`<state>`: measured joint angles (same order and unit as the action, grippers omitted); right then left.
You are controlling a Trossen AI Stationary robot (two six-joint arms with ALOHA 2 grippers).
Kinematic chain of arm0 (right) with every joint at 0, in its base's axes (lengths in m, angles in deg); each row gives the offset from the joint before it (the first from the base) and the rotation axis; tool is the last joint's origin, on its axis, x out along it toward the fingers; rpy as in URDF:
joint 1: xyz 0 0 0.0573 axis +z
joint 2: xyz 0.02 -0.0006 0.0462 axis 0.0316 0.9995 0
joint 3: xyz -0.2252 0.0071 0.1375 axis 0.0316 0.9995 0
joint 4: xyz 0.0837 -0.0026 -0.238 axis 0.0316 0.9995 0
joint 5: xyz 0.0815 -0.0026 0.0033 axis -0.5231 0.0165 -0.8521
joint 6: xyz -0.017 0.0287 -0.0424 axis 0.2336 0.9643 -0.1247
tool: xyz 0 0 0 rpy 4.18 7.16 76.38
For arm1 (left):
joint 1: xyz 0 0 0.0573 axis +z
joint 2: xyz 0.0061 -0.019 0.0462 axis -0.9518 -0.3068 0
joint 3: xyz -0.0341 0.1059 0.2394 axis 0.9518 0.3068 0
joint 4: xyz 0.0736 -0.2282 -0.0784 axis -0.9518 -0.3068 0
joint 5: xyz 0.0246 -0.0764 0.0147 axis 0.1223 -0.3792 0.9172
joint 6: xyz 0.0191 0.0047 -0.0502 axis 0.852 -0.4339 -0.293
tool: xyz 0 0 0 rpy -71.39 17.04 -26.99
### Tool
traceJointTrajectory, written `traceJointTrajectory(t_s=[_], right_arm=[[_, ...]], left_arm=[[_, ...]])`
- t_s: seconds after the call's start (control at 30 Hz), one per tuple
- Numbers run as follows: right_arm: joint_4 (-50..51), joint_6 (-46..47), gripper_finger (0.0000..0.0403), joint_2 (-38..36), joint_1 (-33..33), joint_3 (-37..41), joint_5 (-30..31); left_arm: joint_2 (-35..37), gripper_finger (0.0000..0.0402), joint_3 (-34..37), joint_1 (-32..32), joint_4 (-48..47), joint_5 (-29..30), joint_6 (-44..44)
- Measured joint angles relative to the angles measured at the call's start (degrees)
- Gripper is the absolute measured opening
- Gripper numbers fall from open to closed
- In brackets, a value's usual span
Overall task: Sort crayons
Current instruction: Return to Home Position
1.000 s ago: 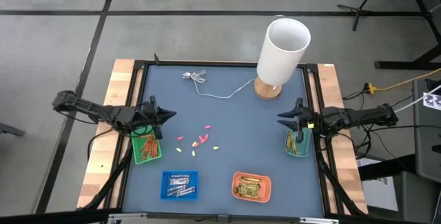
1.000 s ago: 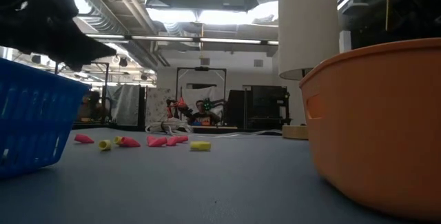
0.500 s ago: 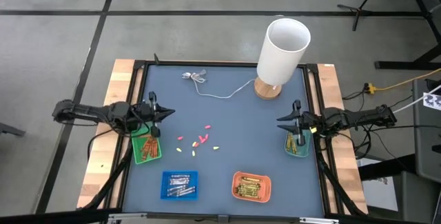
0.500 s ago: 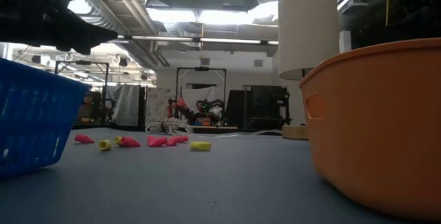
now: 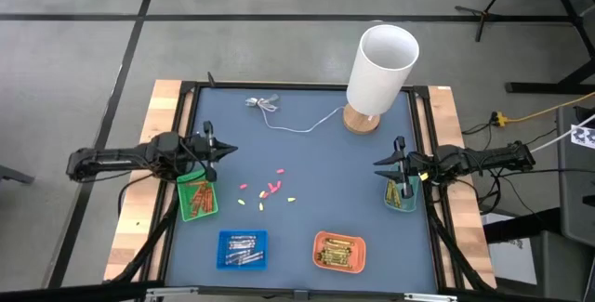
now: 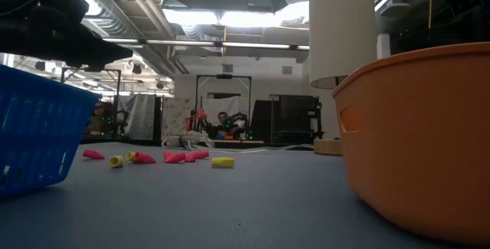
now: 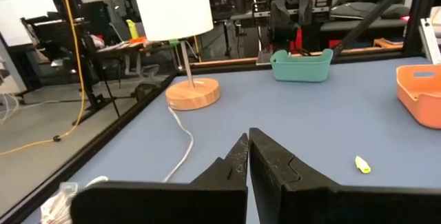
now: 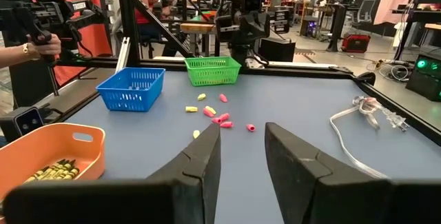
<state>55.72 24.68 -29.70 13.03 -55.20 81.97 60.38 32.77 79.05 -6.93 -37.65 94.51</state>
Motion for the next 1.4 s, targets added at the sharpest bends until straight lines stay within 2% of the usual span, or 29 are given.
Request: traceJointTrajectory(t_s=[0.93, 1.2, 1.4], right_arm=[[0.1, 0.1, 0.0111, 0.0, 0.0, 0.0, 0.0], [0.0, 0.1, 0.0111, -1.6, 0.0, 0.0, 0.0], [0.1, 0.1, 0.0111, -1.6, 0.0, 0.0, -0.4]], left_arm=[[0.0, 0.0000, 0.0, 0.6, -0.3, -1.1, -2.0], [4.6, 0.0000, 0.0, 0.5, -0.3, -1.1, -2.0], [4.6, 0.0000, 0.0, -0.1, 1.0, 0.0, -2.0]])
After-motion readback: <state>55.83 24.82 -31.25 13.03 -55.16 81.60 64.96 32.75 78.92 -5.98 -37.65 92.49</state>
